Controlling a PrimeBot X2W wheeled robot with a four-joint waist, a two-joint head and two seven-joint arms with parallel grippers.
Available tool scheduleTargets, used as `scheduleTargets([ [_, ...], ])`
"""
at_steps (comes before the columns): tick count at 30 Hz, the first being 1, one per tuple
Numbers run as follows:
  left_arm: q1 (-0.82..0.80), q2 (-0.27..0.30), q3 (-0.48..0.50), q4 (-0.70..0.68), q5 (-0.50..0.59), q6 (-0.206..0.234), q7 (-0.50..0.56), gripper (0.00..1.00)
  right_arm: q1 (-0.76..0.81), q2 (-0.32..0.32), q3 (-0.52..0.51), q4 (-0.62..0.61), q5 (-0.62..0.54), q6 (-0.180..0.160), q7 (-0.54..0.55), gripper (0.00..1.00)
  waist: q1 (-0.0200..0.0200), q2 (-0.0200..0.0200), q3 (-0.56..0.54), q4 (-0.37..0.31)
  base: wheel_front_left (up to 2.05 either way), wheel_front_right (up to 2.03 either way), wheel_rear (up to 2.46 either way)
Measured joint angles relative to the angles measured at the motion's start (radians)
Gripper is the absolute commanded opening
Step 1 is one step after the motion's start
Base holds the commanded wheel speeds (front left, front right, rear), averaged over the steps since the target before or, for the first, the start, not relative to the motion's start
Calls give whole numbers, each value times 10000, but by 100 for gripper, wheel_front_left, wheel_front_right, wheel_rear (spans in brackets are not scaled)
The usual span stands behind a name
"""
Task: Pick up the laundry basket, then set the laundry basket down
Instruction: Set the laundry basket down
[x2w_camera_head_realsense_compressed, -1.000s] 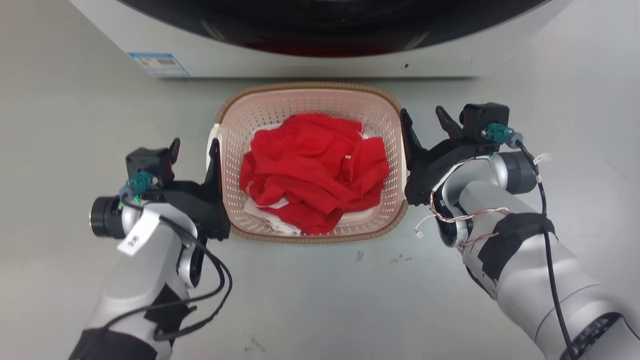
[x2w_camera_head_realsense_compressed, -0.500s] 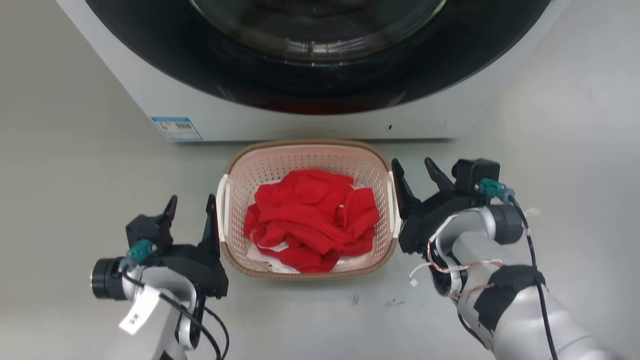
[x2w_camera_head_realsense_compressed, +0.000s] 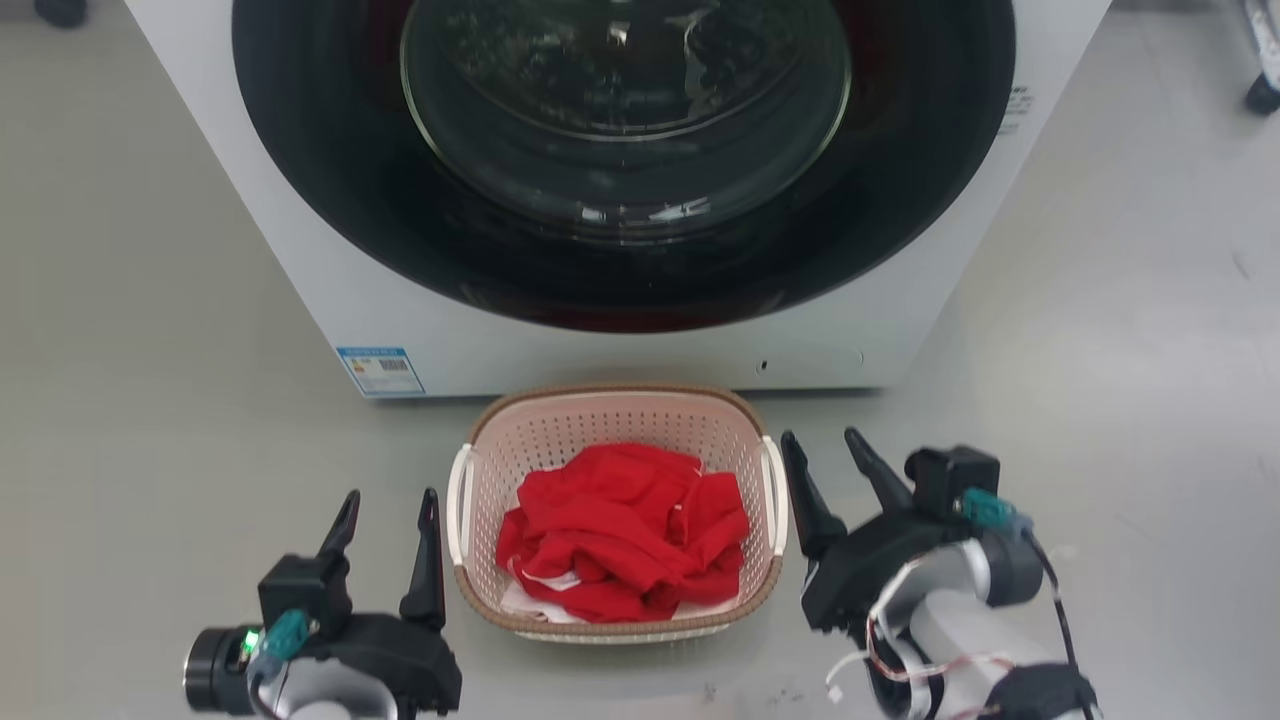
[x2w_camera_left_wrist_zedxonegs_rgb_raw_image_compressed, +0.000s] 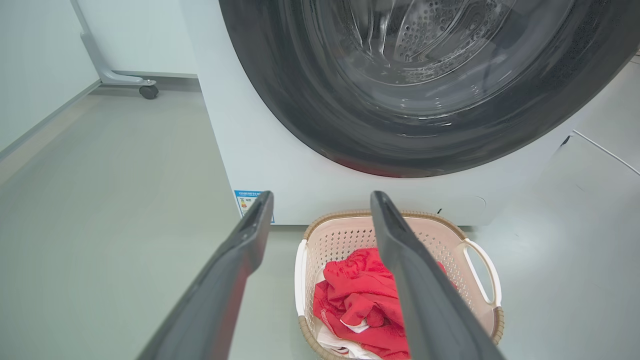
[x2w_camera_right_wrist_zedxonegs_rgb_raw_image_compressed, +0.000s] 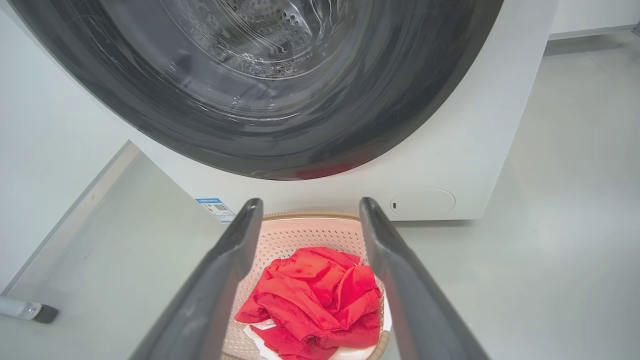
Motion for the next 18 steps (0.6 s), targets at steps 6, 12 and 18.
scheduleTargets([
  [6, 1101, 56, 205, -909, 364, 12, 0, 100, 1212, -19, -671, -794, -629, -15, 0, 100, 0, 0, -659, -23, 0, 0, 0],
  [12, 2225, 61, 506, -1831, 646, 90, -2, 100, 2467, -48, -1546, -1766, -1544, -17, 0, 100, 0, 1, -1290, -79, 0, 0, 0],
  [18, 3095, -59, 803, -2617, 823, 90, -2, 100, 3621, -44, -2253, -2761, -2370, -17, 0, 100, 0, 1, -1757, -148, 0, 0, 0],
])
